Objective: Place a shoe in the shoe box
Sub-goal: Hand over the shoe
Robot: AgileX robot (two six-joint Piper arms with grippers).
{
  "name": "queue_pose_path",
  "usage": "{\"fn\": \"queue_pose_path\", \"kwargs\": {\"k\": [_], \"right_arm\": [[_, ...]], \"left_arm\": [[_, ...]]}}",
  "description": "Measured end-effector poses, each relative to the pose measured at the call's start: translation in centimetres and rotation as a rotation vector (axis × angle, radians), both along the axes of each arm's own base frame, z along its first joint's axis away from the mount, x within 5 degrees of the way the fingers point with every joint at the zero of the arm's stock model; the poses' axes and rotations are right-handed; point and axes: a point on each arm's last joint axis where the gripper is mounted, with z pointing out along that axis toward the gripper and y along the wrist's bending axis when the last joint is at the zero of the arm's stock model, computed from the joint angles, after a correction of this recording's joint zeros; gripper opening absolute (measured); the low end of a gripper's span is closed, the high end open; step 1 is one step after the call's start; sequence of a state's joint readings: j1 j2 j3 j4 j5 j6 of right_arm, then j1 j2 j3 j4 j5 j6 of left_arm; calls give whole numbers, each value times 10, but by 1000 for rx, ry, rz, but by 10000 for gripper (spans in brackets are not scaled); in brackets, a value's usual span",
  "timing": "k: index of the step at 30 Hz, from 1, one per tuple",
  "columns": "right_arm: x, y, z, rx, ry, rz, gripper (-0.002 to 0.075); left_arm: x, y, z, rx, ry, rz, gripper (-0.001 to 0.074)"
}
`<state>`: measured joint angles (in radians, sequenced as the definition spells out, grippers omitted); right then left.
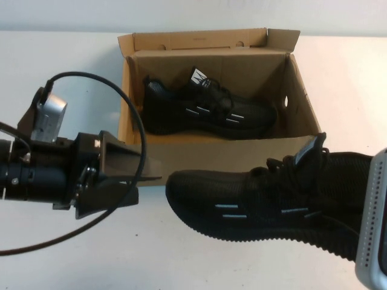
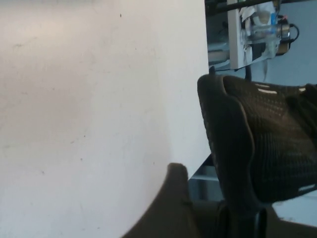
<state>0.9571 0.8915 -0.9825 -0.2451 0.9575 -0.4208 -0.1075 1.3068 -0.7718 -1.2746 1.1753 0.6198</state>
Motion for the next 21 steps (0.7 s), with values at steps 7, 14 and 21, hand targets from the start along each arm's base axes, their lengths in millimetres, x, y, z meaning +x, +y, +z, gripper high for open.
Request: {"fn": "queue_pose_path", "kwargs": {"k": [7, 14, 21], "right_arm": [[3, 6, 7, 49, -88, 54, -6], [4, 9, 11, 83, -144, 93, -6], [5, 13, 14, 117, -174, 104, -6]], "left_arm": [[12, -4, -3, -106, 78, 55, 655], [20, -5, -3, -170, 110, 96, 660], [15, -17, -2, -185, 118, 59, 660]]}}
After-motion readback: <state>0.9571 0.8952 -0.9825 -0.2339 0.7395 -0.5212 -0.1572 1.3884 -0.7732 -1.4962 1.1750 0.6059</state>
